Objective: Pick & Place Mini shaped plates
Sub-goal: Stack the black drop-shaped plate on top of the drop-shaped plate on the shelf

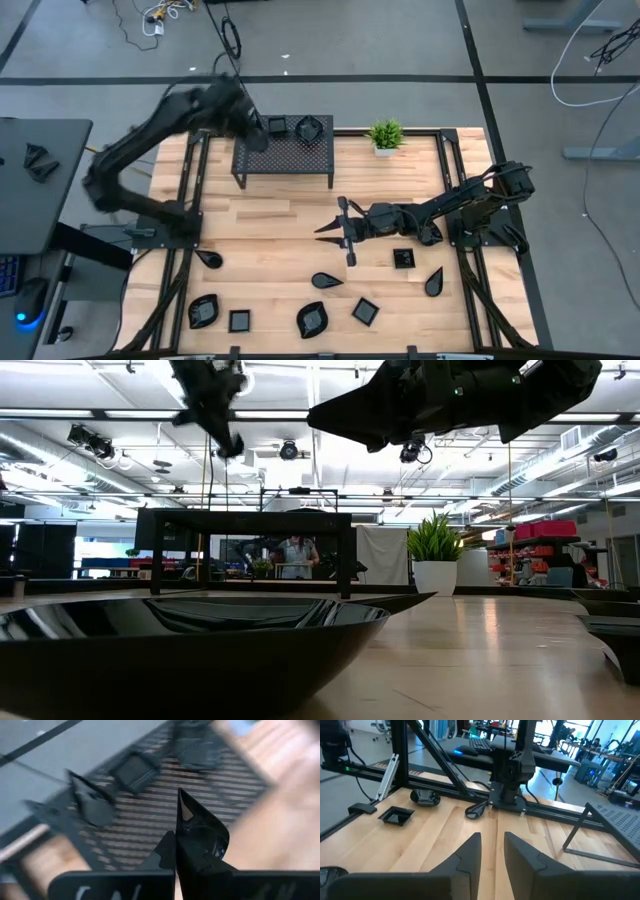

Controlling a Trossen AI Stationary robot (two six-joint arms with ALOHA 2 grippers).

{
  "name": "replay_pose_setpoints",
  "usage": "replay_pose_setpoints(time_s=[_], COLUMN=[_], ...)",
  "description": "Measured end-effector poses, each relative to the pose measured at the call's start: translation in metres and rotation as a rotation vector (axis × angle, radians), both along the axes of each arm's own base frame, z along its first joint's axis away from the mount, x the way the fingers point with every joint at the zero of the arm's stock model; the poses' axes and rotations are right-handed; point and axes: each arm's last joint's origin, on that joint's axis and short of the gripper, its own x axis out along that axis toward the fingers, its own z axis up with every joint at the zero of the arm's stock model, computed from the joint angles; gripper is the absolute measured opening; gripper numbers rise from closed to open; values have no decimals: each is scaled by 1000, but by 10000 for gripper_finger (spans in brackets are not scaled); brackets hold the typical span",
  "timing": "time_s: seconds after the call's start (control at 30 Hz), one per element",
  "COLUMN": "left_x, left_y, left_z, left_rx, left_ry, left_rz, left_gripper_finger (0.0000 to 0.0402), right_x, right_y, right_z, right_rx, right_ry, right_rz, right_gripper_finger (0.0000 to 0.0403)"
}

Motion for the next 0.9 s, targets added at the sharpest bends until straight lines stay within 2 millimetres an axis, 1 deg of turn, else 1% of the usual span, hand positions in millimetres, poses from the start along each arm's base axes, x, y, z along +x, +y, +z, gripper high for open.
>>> replay_pose_setpoints(time_s=[0.1,0.2,0.33,0.47,0.53,0.77,0.9], left_x=[9,14,14,14,12,8,10], left_y=[41,74,103,118,121,125,126], left_z=[-12,-25,-44,-55,-57,-57,-56], left_rx=[-24,-64,-82,-87,-96,-93,-76], left_ry=[121,216,367,398,402,396,379], left_rz=[16,34,60,90,98,122,125], left_gripper_finger=[3,6,7,8,8,9,9], right_x=[0,0,0,0,0,0,0], right_y=[0,0,0,0,-1,-2,-2], right_z=[0,0,0,1,1,1,1], right_rx=[37,75,95,93,89,89,89], right_ry=[1,5,7,5,5,5,5], right_rz=[-5,-11,-14,-14,-16,-19,-19], right_gripper_finger=[86,86,86,86,86,86,86])
